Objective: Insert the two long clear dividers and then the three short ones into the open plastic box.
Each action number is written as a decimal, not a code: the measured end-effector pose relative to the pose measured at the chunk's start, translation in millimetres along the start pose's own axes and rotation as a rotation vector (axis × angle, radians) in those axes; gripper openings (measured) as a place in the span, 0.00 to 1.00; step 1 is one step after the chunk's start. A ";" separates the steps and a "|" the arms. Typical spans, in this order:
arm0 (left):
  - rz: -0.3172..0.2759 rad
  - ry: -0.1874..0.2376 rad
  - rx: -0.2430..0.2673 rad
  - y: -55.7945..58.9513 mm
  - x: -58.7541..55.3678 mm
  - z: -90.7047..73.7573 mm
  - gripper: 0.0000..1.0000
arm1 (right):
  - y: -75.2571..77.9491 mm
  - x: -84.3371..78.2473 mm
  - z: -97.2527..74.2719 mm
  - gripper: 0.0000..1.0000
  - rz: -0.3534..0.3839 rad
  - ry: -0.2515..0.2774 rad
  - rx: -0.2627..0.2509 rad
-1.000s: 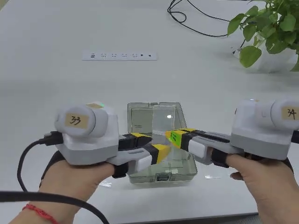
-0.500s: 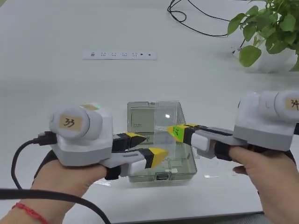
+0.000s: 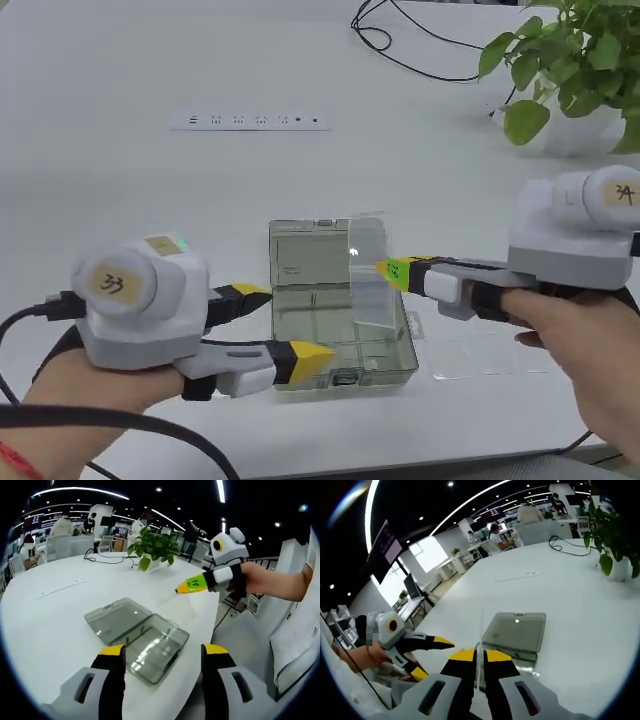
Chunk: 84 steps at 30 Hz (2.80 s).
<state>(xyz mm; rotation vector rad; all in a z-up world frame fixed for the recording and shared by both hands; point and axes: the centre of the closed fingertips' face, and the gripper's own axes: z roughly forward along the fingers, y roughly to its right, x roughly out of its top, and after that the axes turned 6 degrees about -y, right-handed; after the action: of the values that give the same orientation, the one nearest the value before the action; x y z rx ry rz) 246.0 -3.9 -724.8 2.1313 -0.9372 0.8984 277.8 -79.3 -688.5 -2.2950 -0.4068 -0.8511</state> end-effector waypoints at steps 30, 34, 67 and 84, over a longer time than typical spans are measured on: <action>0.152 -0.075 -0.056 -6.8 -29.0 -7.1 1.00 | 37.8 -24.8 10.7 0.07 0.190 -0.286 -0.139; 0.166 -0.078 -0.070 -6.2 -30.3 -7.0 1.00 | 46.5 -32.3 14.5 0.07 0.204 -0.338 -0.165; 0.167 -0.071 -0.112 -10.2 -42.8 0.3 1.00 | 64.7 -69.4 41.1 0.07 0.318 -0.475 -0.248; 0.157 -0.060 -0.119 -8.1 -41.7 1.1 1.00 | 69.6 -74.3 46.3 0.07 0.336 -0.478 -0.262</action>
<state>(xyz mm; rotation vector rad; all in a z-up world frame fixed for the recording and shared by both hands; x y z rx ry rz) 231.4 14.7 -760.0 2.0151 -1.1725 0.8366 277.8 -104.6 -797.4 -2.7054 -0.1025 -0.1916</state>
